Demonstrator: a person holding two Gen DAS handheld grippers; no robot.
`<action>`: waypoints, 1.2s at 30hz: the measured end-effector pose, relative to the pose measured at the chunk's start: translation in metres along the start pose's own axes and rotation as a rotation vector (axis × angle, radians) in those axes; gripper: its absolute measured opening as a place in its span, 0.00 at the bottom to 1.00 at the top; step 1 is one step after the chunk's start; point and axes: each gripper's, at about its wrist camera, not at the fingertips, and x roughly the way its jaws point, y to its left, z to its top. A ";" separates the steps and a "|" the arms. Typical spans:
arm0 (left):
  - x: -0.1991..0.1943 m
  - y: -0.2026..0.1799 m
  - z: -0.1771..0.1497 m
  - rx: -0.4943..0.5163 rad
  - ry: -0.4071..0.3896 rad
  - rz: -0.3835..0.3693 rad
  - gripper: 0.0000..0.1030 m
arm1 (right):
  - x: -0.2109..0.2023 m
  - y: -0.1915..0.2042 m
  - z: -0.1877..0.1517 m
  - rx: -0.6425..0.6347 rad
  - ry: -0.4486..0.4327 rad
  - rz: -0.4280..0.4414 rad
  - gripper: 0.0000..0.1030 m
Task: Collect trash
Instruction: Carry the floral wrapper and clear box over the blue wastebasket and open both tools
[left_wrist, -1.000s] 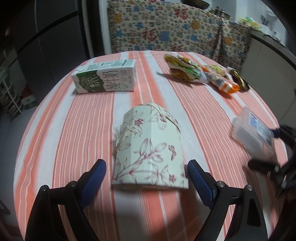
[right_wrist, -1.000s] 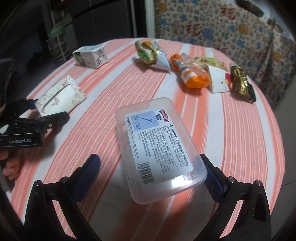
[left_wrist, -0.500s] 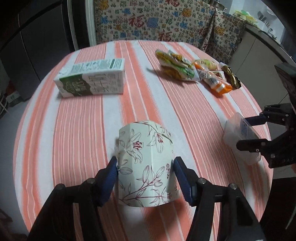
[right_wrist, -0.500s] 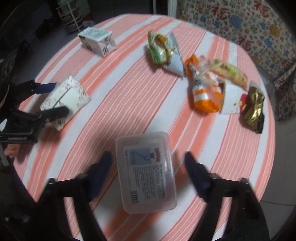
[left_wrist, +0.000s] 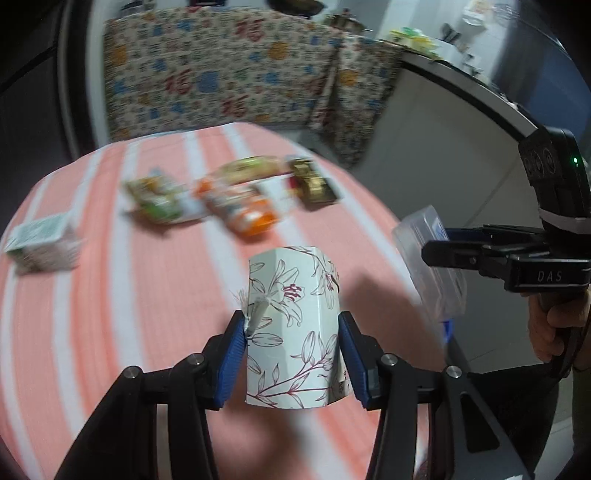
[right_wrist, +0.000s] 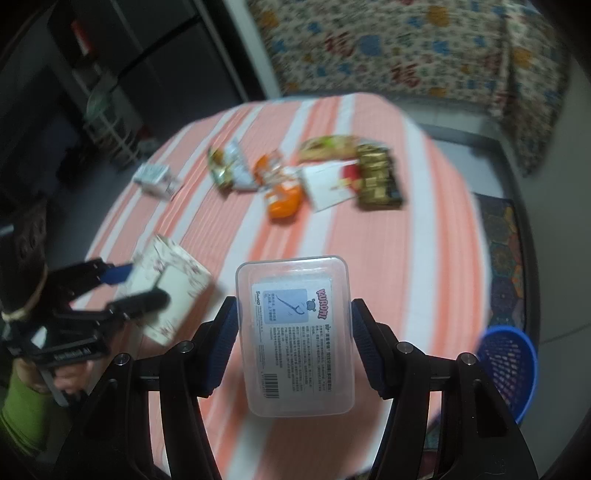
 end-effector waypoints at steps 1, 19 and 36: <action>0.007 -0.016 0.005 0.016 0.000 -0.021 0.49 | -0.012 -0.012 -0.003 0.021 -0.023 -0.014 0.60; 0.176 -0.240 0.047 0.168 0.093 -0.222 0.49 | -0.070 -0.264 -0.103 0.480 -0.068 -0.294 0.61; 0.241 -0.272 0.048 0.177 0.132 -0.223 0.62 | -0.094 -0.327 -0.141 0.666 -0.228 -0.331 0.79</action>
